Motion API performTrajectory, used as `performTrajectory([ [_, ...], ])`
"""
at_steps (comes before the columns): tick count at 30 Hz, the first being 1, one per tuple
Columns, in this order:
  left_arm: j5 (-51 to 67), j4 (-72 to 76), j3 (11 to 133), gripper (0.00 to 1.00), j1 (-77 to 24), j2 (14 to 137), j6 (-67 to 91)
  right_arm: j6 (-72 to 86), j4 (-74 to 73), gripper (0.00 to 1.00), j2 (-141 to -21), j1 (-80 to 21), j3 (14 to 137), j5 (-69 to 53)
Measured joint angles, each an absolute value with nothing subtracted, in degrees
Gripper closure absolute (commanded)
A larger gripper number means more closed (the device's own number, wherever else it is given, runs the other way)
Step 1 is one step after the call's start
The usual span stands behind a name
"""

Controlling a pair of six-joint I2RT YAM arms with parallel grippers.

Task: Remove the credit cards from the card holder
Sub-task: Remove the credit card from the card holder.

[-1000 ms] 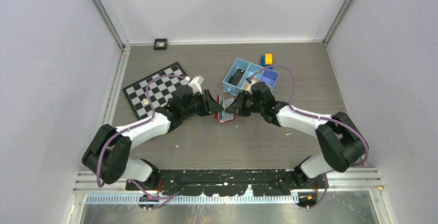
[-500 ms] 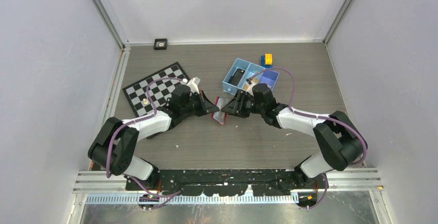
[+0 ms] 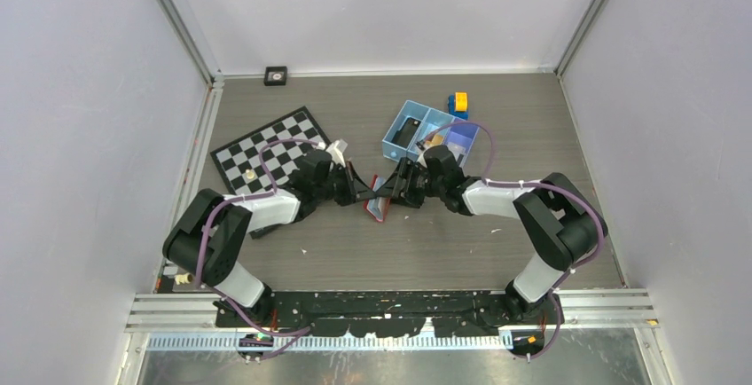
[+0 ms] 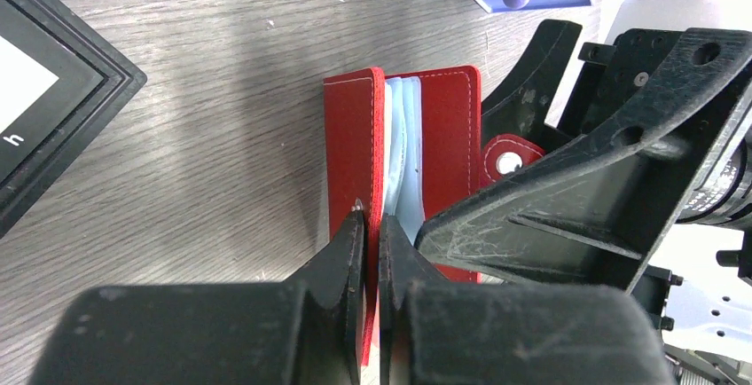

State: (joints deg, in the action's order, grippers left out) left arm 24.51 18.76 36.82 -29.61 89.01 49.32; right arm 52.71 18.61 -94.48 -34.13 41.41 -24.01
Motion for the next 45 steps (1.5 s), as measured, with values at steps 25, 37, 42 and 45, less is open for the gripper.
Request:
performTrajectory([
  [25,22.17,17.5,36.07,1.0,-29.61,88.14,48.99,47.35,11.4,0.48,-94.96,-39.07,46.48,-16.56],
  [37,20.84,17.28,36.1,1.0,-30.33,87.42,47.51,49.12,11.51,0.37,-95.26,-35.99,45.15,-15.81],
  [42,17.47,15.44,36.1,1.0,-33.19,84.66,45.06,50.15,11.62,0.42,-95.26,-34.96,45.08,-16.4],
  [45,15.25,13.78,36.1,1.0,-34.13,83.13,43.75,50.76,12.21,0.42,-95.26,-34.74,45.08,-17.02],
])
